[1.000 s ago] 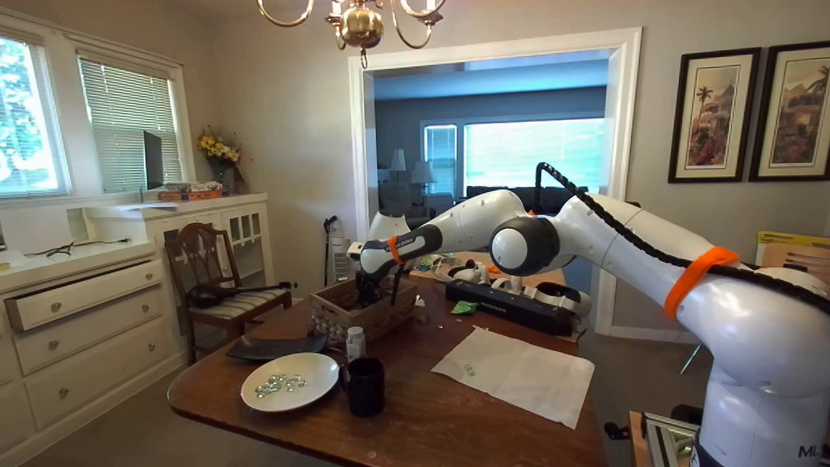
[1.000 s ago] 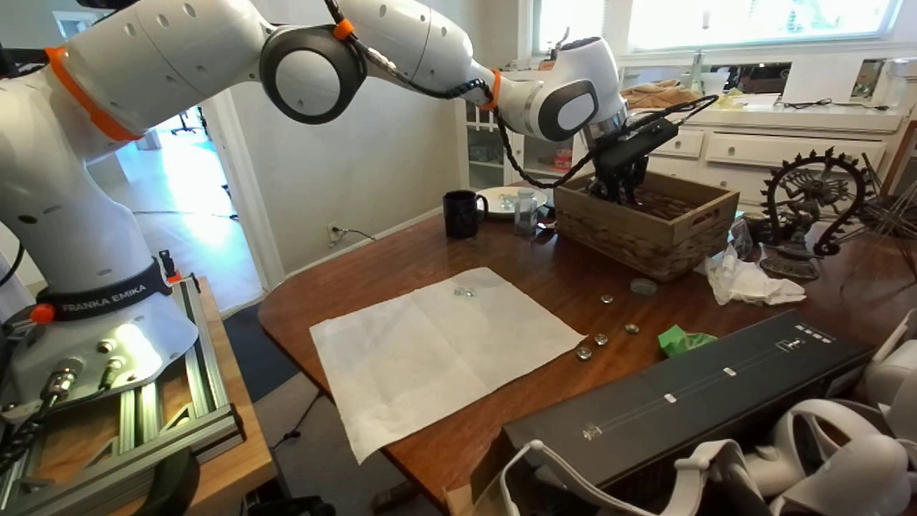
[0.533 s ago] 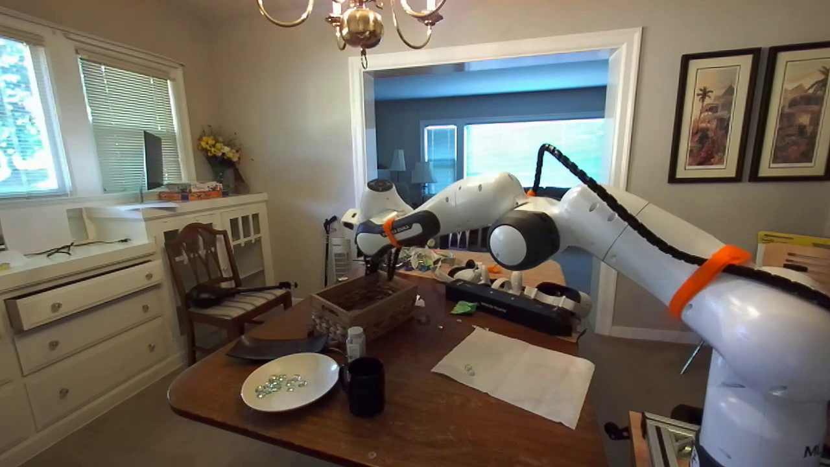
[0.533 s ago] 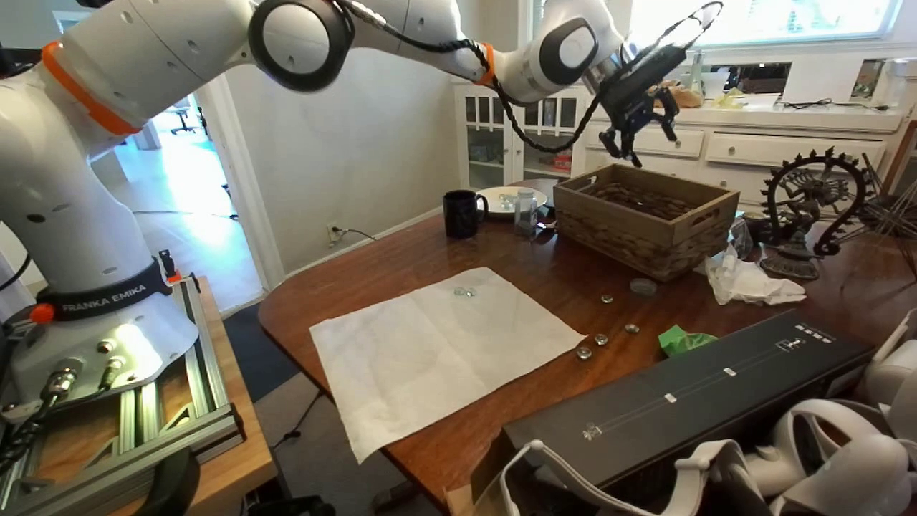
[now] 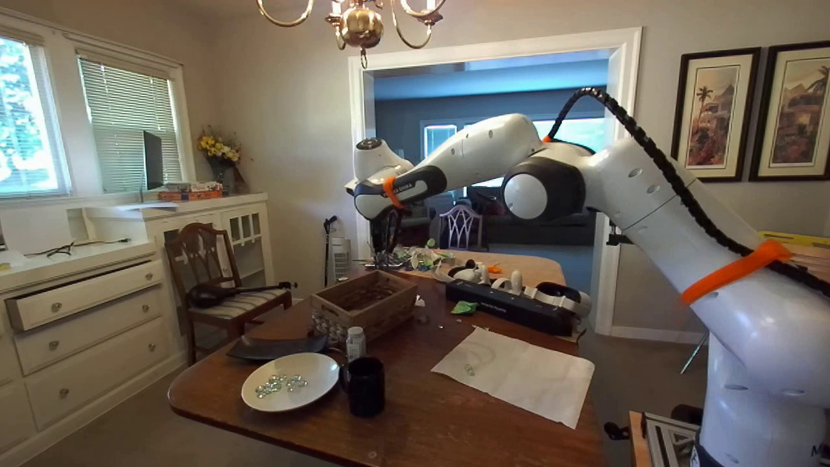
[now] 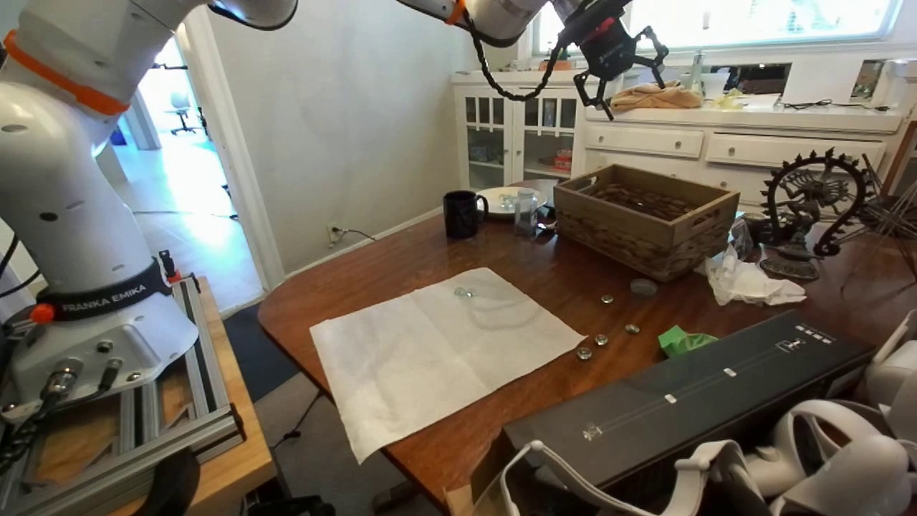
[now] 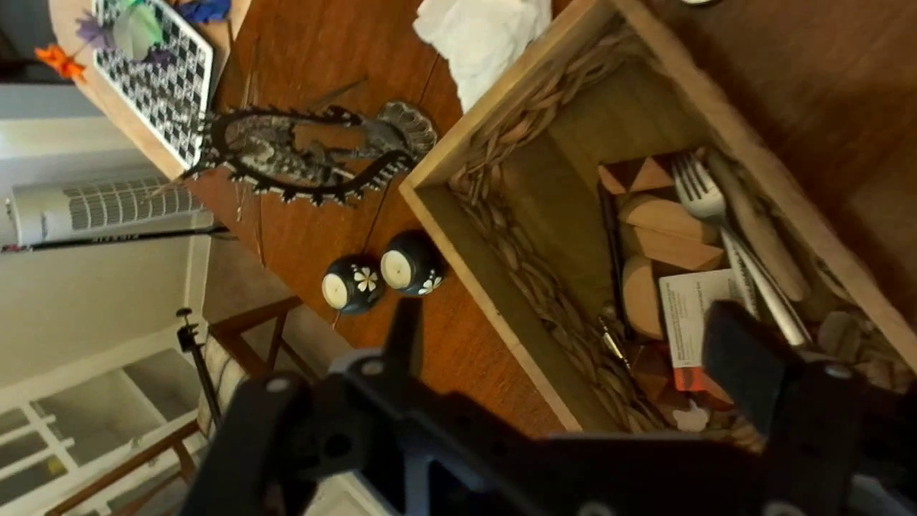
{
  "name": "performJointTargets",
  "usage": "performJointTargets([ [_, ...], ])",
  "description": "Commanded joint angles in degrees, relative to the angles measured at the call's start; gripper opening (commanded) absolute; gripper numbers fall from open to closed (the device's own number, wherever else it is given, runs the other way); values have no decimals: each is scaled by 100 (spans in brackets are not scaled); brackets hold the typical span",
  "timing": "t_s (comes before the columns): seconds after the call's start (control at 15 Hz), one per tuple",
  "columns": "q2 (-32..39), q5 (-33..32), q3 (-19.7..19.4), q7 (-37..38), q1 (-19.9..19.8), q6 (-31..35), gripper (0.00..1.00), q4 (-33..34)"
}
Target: Put the fork inside the basket then put the blocks inside the cup
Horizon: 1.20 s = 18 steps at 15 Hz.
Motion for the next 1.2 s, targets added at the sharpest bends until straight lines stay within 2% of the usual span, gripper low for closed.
performJointTargets([
  [0.0,-877,87,-60,751,150,-283,100,-1391],
  [0.13,-1095,139,-66,1098,85,-305,100,-1946],
  [0.2,-1182,-30,190,1343,-155,-327,100,-2184],
  [0.47,-1403,17,193,2094,-471,-212,100,-3380],
  [0.53,-1307,121,215,2189,-599,-281,100,-3434],
  [0.6,-1068,-68,272,1949,-573,-362,100,-2823],
  [0.73,-1073,-45,266,2079,-700,-343,100,-3132],
  [0.93,-1097,-34,287,2136,-714,-341,100,-3170],
  [1.13,-766,157,375,2202,-743,-920,100,-2649],
])
